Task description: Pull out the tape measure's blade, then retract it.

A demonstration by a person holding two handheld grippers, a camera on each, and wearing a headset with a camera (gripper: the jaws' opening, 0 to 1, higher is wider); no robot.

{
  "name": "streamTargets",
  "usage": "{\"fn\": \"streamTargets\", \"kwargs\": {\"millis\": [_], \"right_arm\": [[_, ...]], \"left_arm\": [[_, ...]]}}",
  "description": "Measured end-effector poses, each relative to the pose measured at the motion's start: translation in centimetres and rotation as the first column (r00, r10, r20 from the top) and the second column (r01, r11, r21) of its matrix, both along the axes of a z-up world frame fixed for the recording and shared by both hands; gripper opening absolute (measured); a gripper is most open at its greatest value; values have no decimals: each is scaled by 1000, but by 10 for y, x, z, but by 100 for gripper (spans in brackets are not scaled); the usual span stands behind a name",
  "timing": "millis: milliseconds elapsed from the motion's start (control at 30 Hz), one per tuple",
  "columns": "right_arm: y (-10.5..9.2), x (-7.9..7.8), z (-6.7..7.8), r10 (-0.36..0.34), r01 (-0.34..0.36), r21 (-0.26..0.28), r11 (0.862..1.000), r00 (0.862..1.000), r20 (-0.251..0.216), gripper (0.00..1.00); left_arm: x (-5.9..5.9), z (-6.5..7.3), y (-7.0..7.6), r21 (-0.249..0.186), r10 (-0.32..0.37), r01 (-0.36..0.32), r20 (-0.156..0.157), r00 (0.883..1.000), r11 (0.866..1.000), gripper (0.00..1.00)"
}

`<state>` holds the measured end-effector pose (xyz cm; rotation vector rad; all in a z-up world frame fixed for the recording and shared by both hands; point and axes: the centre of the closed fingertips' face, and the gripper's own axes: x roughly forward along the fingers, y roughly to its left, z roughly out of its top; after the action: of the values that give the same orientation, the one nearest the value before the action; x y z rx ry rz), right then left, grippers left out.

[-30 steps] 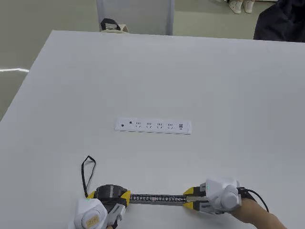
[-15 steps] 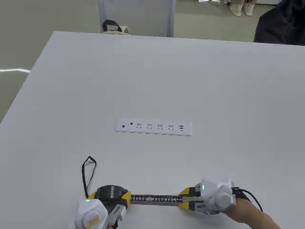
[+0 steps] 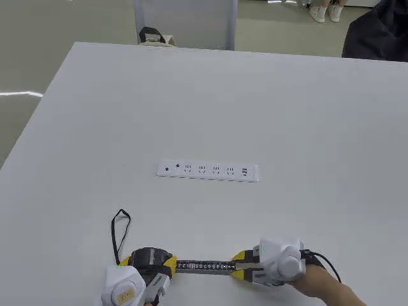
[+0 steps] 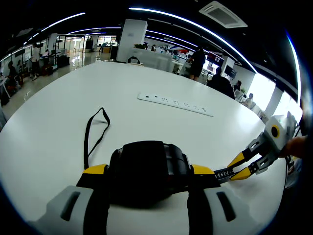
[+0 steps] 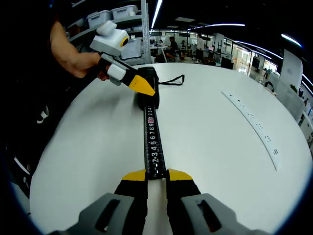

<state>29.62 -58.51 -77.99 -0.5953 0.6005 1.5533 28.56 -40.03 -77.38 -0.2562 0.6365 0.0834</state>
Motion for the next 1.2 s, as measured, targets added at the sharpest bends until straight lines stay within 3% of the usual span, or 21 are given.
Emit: {"fn": "streamTargets", "kwargs": {"millis": [433,1200], "right_arm": [[14,-1,-1,6,-6,4,1000,1000,0,12],[51,-7,-3,27,-28,16,999,1000,3,12]], "left_arm": [[0,8,-2,-3,-4,4,0,1000,1000,61],[-1,8,-1,-10,-7,7,-2,1000,1000,61]]}}
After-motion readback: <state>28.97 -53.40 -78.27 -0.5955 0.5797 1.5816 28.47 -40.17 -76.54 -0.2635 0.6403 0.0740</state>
